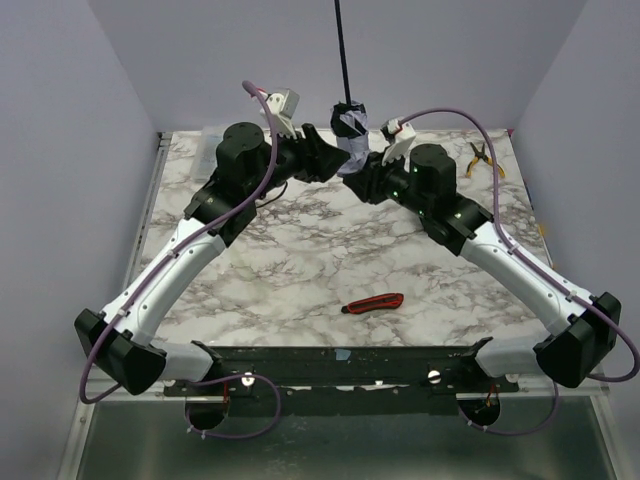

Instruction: Open the umbrella

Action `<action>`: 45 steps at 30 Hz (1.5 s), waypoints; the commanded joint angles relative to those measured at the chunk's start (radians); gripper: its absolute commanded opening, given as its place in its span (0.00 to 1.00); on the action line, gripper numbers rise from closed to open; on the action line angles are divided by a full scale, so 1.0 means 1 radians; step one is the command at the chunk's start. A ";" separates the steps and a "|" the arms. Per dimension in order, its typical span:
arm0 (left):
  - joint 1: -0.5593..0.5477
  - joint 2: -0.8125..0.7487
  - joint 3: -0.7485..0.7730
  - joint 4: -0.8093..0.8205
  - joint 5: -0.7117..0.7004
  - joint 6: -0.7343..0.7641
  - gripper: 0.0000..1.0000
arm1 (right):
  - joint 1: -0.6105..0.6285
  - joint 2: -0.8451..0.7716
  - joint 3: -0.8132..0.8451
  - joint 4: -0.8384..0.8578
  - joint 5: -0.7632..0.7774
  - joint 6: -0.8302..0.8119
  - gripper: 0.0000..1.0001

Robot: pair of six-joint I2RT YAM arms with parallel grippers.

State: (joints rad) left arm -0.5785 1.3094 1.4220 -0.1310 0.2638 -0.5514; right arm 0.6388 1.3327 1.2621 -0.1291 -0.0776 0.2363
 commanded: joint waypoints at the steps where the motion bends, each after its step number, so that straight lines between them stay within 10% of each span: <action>1: -0.029 0.030 0.069 -0.018 -0.084 -0.067 0.54 | 0.024 -0.009 0.006 0.073 0.053 -0.074 0.01; 7: -0.032 0.083 0.116 -0.069 -0.153 -0.074 0.49 | 0.038 -0.010 0.002 0.084 0.062 -0.102 0.01; 19: -0.024 0.108 0.117 -0.118 -0.191 -0.066 0.00 | 0.039 -0.024 0.004 0.094 0.031 -0.108 0.01; 42: 0.180 -0.016 -0.106 -0.022 -0.012 0.035 0.00 | 0.036 -0.063 -0.019 0.120 -0.194 -0.046 0.01; 45: 0.194 -0.060 -0.152 0.077 0.050 0.069 0.31 | 0.036 -0.062 -0.023 0.121 -0.189 -0.049 0.01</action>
State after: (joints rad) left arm -0.4168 1.3262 1.3197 -0.1844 0.2108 -0.5434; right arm 0.6804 1.3052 1.2301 -0.1066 -0.2390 0.1795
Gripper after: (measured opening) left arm 0.124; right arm 0.280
